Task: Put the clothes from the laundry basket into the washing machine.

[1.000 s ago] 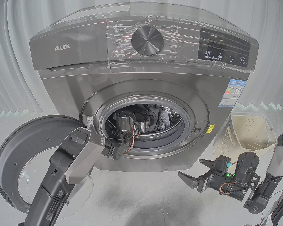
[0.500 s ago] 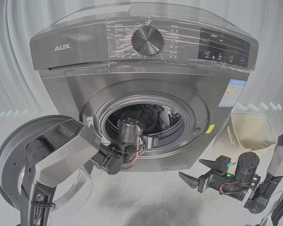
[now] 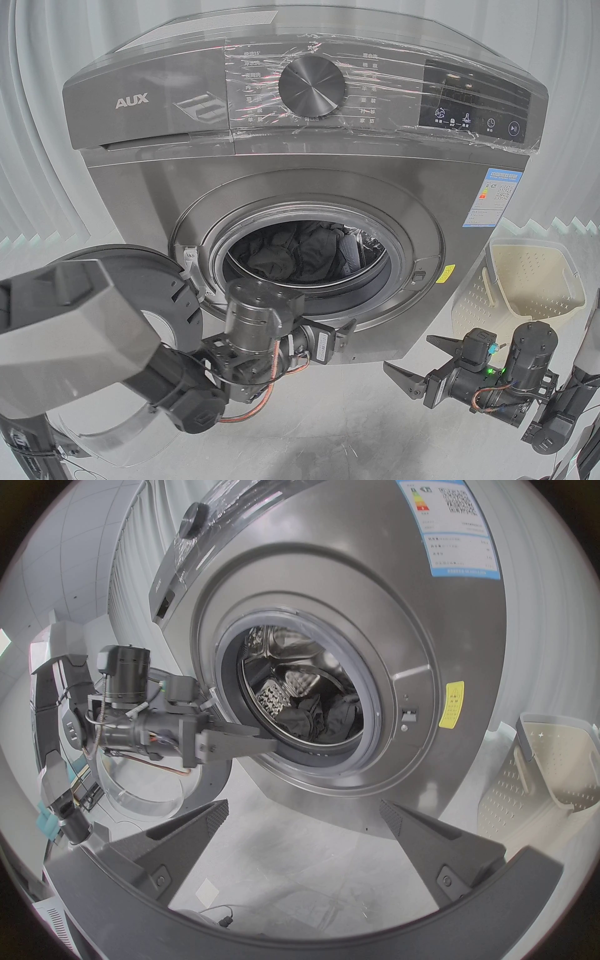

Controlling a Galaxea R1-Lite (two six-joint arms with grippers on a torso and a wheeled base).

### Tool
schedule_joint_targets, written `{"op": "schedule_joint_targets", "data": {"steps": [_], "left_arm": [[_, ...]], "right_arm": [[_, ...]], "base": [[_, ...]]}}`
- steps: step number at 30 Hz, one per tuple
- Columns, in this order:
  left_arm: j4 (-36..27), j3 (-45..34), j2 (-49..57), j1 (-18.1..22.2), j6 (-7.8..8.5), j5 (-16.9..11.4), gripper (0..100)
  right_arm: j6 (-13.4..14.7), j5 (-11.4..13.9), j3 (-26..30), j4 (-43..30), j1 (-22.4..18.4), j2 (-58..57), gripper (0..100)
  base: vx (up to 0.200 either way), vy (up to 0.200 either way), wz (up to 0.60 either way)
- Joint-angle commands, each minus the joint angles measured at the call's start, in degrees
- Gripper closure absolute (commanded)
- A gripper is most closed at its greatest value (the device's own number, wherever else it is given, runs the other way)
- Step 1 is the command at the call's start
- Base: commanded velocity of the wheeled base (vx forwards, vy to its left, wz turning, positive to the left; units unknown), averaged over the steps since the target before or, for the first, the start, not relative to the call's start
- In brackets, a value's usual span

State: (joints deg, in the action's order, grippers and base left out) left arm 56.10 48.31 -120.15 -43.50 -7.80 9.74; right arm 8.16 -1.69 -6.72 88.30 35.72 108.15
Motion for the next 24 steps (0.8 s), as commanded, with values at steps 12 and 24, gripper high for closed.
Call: {"op": "schedule_joint_targets", "data": {"steps": [12, 24], "left_arm": [[0.59, -29.94, 38.50, -4.32, -5.21, -0.60, 0], [-2.14, -39.08, 55.81, 4.21, 0.33, -0.07, 0]], "right_arm": [[1.42, -3.23, 6.72, -0.93, -2.32, -18.33, 0], [0.37, -3.84, 6.72, -22.73, -7.94, -36.79, 0]], "base": [[0.000, 0.000, 0.00], [-0.050, 0.000, 0.00]]}}
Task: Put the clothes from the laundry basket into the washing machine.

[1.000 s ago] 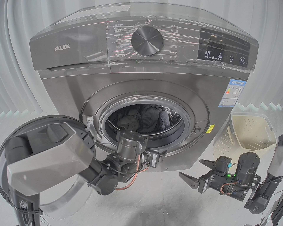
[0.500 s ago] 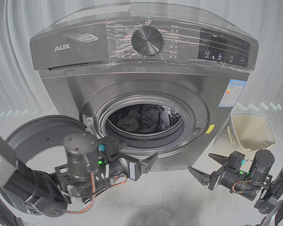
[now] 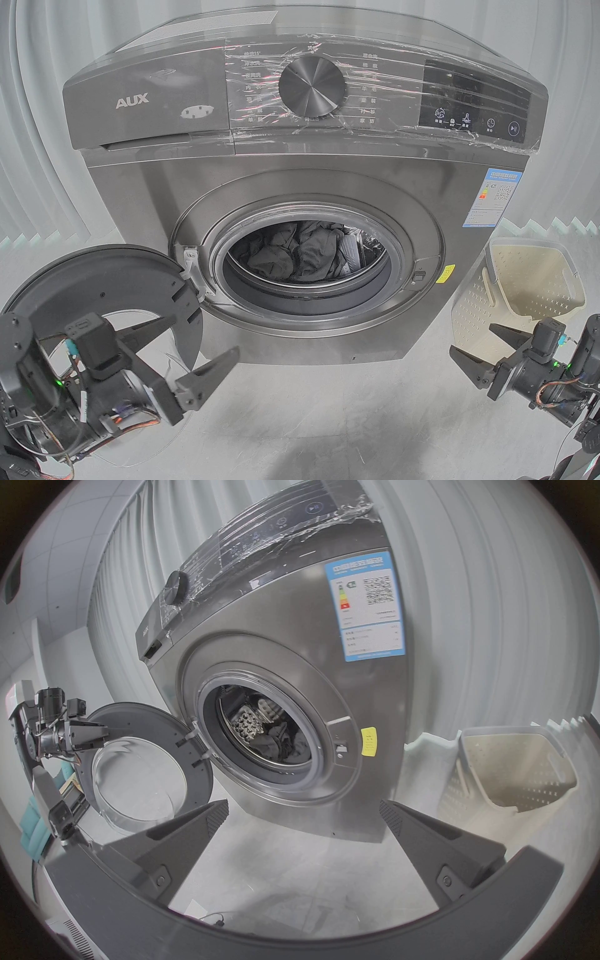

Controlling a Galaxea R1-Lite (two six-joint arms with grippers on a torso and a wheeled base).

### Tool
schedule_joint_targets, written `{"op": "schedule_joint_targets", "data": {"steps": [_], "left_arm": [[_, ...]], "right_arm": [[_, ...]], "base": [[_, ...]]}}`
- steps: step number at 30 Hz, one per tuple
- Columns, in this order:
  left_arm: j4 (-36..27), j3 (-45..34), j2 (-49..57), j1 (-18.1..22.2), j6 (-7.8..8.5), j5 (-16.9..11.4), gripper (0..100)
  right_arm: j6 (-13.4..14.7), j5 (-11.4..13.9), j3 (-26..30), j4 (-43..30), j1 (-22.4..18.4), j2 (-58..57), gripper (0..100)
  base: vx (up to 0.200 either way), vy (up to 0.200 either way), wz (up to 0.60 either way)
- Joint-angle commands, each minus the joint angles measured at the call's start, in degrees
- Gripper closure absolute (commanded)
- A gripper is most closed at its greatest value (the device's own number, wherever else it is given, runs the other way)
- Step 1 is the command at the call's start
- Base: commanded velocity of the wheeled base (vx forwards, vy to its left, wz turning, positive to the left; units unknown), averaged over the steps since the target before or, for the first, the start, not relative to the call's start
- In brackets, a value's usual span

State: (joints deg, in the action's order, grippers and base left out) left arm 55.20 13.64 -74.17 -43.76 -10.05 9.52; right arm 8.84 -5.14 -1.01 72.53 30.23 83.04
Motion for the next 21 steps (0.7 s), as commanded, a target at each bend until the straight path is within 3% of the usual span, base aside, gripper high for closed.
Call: {"op": "schedule_joint_targets", "data": {"steps": [1, 4, 7, 9, 15, 19, 21], "left_arm": [[-1.50, -4.76, 10.53, 4.92, 2.66, 0.24, 0], [-2.03, -5.64, 12.47, 5.53, 2.84, 0.32, 0], [-2.11, -6.96, 14.49, 6.85, 3.10, 0.24, 0], [-2.20, -7.84, 15.90, 7.82, 3.37, 0.24, 0], [-2.46, -10.21, 21.43, 10.19, 5.04, 0.24, 0], [-7.91, -12.50, 28.73, 11.60, 6.09, 0.32, 0], [-13.71, -13.11, 36.55, 12.56, 8.81, 0.41, 0]], "right_arm": [[-0.49, -0.39, 1.01, -8.46, -2.81, -13.17, 0], [-0.58, -0.83, 1.01, -11.98, -3.87, -17.48, 0], [-1.54, -4.35, 1.01, -16.46, -4.39, -23.45, 0], [-2.42, -5.31, 1.01, -20.68, -4.30, -27.93, 0], [-2.42, -5.58, 1.01, -31.58, -6.59, -38.57, 0], [-5.41, -4.70, 1.01, -40.28, -11.69, -49.20, 0], [-8.14, -3.73, 1.01, -46.78, -15.29, -57.47, 0]], "base": [[-0.200, 0.000, 0.00], [-0.200, 0.000, 0.00], [-0.200, 0.000, 0.00], [-0.200, 0.000, 0.00], [-0.200, 0.000, 0.00], [-0.150, 0.000, 0.00], [0.000, 0.000, 0.00]]}}
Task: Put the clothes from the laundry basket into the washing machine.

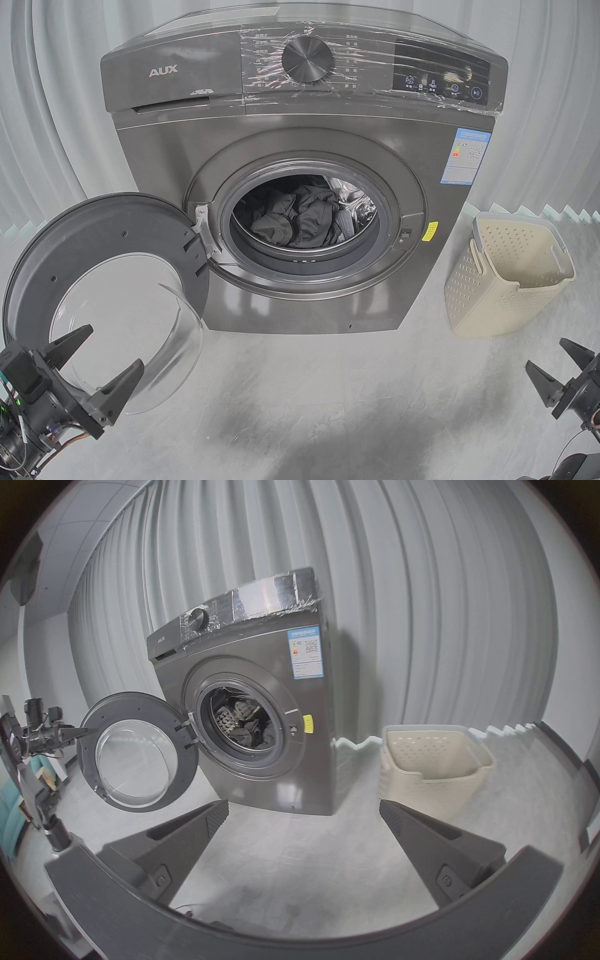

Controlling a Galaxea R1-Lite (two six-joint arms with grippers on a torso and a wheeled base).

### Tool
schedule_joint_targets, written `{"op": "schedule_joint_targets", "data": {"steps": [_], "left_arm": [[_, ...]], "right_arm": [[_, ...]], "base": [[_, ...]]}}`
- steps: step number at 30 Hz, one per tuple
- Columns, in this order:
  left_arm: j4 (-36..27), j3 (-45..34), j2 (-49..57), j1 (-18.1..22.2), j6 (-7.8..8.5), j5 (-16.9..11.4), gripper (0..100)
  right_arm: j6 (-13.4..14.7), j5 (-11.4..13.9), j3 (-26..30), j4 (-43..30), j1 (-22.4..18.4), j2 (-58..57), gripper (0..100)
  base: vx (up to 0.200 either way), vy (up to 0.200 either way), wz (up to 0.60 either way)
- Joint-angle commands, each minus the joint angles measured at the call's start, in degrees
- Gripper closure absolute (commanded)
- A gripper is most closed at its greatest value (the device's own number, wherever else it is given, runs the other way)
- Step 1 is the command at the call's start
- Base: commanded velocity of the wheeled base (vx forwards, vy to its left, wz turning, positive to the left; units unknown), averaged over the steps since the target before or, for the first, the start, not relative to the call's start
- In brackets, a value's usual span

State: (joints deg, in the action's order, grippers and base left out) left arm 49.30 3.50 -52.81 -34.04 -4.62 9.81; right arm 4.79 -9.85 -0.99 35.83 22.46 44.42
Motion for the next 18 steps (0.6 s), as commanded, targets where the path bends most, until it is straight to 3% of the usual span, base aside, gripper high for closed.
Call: {"op": "schedule_joint_targets", "data": {"steps": [1, 2, 4, 5, 6, 9, 11, 12, 14, 15, 18], "left_arm": [[-9.57, -2.71, 17.65, 3.19, 4.44, 0.21, 0], [-12.82, -2.44, 21.43, 4.86, 5.50, 0.21, 0], [-14.49, -2.36, 23.45, 7.05, 5.76, 0.21, 0], [-18.89, -2.36, 27.85, 12.42, 6.03, -0.67, 0], [-21.61, -2.36, 30.22, 14.44, 5.76, -0.76, 0], [-30.05, -2.18, 37.43, 17.25, 5.67, -1.02, 0], [-32.34, -2.09, 38.92, 18.22, 5.59, -0.94, 0], [-34.88, -2.62, 40.77, 21.38, 4.88, -1.02, 0], [-35.68, -3.32, 41.65, 23.05, 4.09, -1.11, 0], [-37.87, -3.50, 43.84, 24.98, 3.04, -1.82, 0], [-44.11, -3.50, 47.71, 29.29, 2.86, -3.22, 0]], "right_arm": [[-4.53, 1.15, 0.99, -11.75, -8.57, -21.22, 0], [-5.49, 1.15, 0.99, -15.00, -10.68, -25.44, 0], [-6.29, 1.41, 0.72, -17.20, -12.17, -28.16, 0], [-7.69, 2.12, -0.33, -22.47, -14.63, -33.26, 0], [-7.78, 2.82, -0.51, -25.37, -15.34, -35.63, 0], [-7.43, 4.22, 0.20, -31.26, -16.57, -39.76, 0], [-7.16, 4.14, 0.99, -31.08, -16.57, -39.68, 0], [-6.64, 3.87, 0.99, -31.08, -16.57, -39.50, 0], [-6.20, 3.61, 0.99, -30.47, -16.57, -39.41, 0], [-6.02, 2.29, 0.99, -30.55, -16.65, -39.41, 0], [-6.72, -1.05, 0.99, -31.43, -16.65, -39.41, 0]], "base": [[0.000, 0.000, 0.00], [0.000, 0.000, 0.00], [0.000, 0.000, 0.00], [0.000, 0.000, 0.00], [0.000, 0.000, 0.00], [0.000, 0.000, 0.00], [0.000, 0.000, 0.00], [0.000, 0.000, 0.00], [0.000, 0.000, 0.00], [0.000, 0.000, 0.00], [0.000, 0.000, 0.00]]}}
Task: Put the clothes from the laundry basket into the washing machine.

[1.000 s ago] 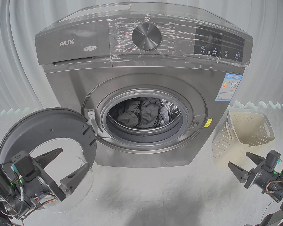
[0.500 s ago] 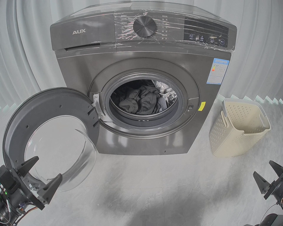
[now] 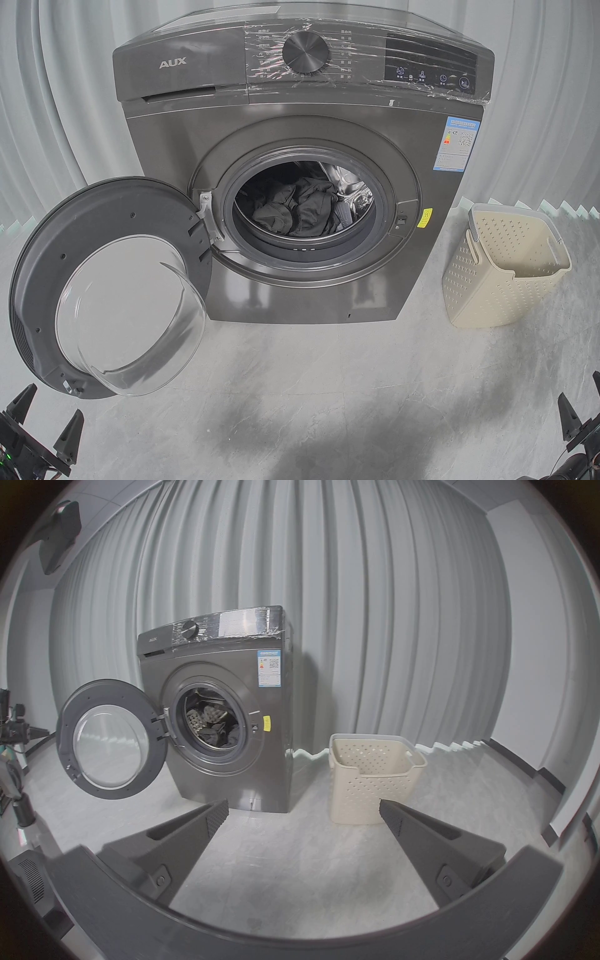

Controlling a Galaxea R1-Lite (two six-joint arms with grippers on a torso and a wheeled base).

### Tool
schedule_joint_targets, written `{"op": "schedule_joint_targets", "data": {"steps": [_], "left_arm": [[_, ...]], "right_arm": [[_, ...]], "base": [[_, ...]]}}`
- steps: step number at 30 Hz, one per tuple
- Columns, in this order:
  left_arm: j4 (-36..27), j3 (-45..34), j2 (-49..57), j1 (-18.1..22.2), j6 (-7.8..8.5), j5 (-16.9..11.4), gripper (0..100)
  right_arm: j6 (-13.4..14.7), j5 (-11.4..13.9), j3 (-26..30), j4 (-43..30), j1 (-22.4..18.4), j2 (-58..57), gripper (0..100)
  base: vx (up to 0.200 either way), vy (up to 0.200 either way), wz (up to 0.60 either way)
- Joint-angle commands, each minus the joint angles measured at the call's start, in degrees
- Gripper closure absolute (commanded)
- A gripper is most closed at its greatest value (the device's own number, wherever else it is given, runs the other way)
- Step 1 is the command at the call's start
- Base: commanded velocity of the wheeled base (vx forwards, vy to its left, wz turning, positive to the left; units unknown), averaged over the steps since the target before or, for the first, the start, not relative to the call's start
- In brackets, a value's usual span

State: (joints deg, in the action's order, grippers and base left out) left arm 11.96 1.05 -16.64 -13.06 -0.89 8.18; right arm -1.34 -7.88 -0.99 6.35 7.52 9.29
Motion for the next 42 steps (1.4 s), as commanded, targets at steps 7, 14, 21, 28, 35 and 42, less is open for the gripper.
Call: {"op": "schedule_joint_targets", "data": {"steps": [7, 14, 21, 28, 35, 42], "left_arm": [[-10.03, -0.61, 16.64, 13.14, -1.04, -9.06, 0], [-9.94, -0.61, 16.64, 13.14, -2.01, -5.54, 0], [-9.76, -0.70, 16.64, 13.14, -5.44, -5.10, 0], [-9.67, -0.87, 16.64, 13.14, -1.22, -2.47, 0], [-12.05, -0.96, 16.64, 13.06, 0.36, -9.23, 0], [-12.13, -0.96, 16.64, 13.06, -0.43, -7.83, 0]], "right_arm": [[-0.15, -3.90, 0.99, -1.69, -1.98, -4.28, 0], [-3.23, -3.20, 0.99, -2.22, -8.66, -8.59, 0], [-5.08, 0.14, 0.72, -3.71, -7.70, -9.29, 0], [-3.93, -2.41, 0.99, -3.01, -7.79, -9.29, 0], [-2.00, 13.41, 0.99, -5.56, -7.79, -9.29, 0], [1.25, 8.23, 0.99, -6.44, -7.87, -9.29, 0]], "base": [[-0.029, 0.000, 0.00], [-0.200, 0.000, 0.00], [-0.029, 0.000, 0.00], [0.000, 0.200, 0.00], [0.000, 0.114, 0.00], [0.000, 0.000, 0.00]]}}
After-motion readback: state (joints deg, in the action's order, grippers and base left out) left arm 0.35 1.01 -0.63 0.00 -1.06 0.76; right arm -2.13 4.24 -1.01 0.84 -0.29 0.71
